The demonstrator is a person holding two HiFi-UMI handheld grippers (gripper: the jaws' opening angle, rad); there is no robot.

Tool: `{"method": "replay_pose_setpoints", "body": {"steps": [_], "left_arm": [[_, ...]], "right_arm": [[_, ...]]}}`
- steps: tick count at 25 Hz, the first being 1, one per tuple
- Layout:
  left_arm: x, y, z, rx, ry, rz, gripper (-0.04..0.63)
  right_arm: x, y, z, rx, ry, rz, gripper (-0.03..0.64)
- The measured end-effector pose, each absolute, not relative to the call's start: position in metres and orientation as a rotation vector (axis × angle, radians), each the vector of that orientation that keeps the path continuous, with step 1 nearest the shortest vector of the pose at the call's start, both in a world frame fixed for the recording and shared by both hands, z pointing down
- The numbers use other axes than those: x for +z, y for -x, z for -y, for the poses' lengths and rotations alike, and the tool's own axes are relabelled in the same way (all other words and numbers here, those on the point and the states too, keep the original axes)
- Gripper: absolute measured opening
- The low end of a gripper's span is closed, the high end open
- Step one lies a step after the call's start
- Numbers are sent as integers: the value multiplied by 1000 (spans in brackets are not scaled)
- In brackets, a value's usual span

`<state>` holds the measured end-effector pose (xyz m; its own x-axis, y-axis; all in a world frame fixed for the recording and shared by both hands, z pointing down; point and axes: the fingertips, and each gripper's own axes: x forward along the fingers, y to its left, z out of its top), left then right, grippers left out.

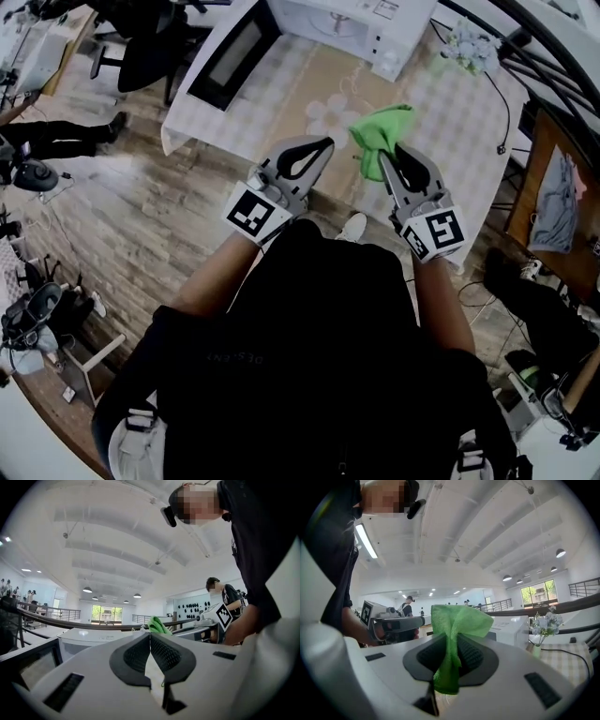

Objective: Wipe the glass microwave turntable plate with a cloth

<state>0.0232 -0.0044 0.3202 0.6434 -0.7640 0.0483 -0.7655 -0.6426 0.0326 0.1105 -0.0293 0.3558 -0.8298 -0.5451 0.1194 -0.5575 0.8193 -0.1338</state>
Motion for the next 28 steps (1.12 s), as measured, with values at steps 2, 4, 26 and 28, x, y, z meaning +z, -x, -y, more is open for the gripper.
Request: {"method": "replay_pose_setpoints", "body": {"steps": [2, 4, 26, 28], "left_arm": [[324, -16, 19, 47, -2824, 1248, 20], [326, -8, 35, 18, -2836, 1196, 20], [388, 50, 149, 77, -2907, 811, 20], [394, 48, 156, 65, -2911, 806, 20]], "right_arm": [[359, -106, 41, 273, -957, 2887, 81], [364, -100, 55, 307, -1031, 2853, 81], [460, -34, 156, 445, -1340, 2501, 81], [474, -33, 161, 456, -1345, 2472, 81]]}}
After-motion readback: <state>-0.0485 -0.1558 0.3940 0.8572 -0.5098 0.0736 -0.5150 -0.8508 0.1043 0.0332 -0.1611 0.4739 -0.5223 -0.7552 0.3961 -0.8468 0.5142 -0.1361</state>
